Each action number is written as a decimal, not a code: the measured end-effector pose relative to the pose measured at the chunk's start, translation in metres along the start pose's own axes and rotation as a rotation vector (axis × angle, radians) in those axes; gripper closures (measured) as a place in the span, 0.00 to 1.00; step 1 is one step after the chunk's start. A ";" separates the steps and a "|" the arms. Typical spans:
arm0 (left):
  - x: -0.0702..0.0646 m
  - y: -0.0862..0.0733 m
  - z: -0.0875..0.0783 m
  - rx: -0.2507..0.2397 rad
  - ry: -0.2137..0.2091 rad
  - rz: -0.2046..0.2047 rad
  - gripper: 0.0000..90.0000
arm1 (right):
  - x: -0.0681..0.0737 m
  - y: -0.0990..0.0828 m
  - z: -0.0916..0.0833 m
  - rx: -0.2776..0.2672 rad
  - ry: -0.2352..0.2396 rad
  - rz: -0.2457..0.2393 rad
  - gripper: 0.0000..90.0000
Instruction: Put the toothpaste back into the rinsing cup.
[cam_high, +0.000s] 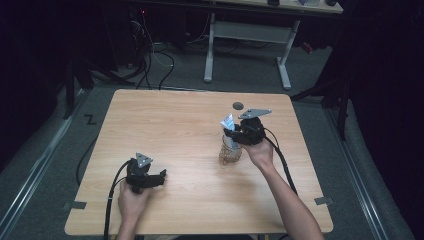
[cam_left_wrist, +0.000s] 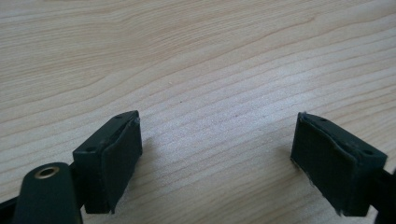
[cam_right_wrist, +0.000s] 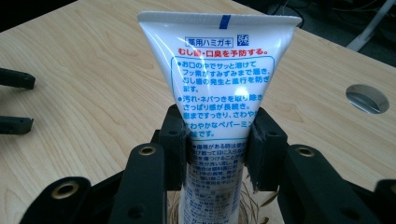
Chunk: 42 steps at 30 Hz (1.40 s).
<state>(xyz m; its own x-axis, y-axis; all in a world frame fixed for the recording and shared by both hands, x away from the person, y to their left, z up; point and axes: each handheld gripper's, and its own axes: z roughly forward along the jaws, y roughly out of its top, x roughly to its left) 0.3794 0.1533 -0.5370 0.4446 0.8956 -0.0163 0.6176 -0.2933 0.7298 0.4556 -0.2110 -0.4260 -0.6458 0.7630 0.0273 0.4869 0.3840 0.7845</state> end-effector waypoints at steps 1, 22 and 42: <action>0.000 0.000 0.000 0.000 0.000 0.000 0.18 | -0.001 -0.001 0.000 -0.001 0.000 -0.001 0.71; 0.000 0.000 0.000 0.000 0.000 0.000 0.18 | -0.001 -0.013 0.000 0.024 -0.008 0.001 0.71; 0.000 0.000 0.000 0.000 0.000 0.000 0.18 | -0.002 -0.021 0.002 0.048 -0.008 0.007 0.70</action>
<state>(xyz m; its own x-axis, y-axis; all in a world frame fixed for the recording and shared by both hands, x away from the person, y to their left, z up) 0.3794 0.1533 -0.5370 0.4445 0.8956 -0.0164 0.6177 -0.2932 0.7297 0.4472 -0.2197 -0.4438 -0.6380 0.7695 0.0277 0.5190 0.4032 0.7537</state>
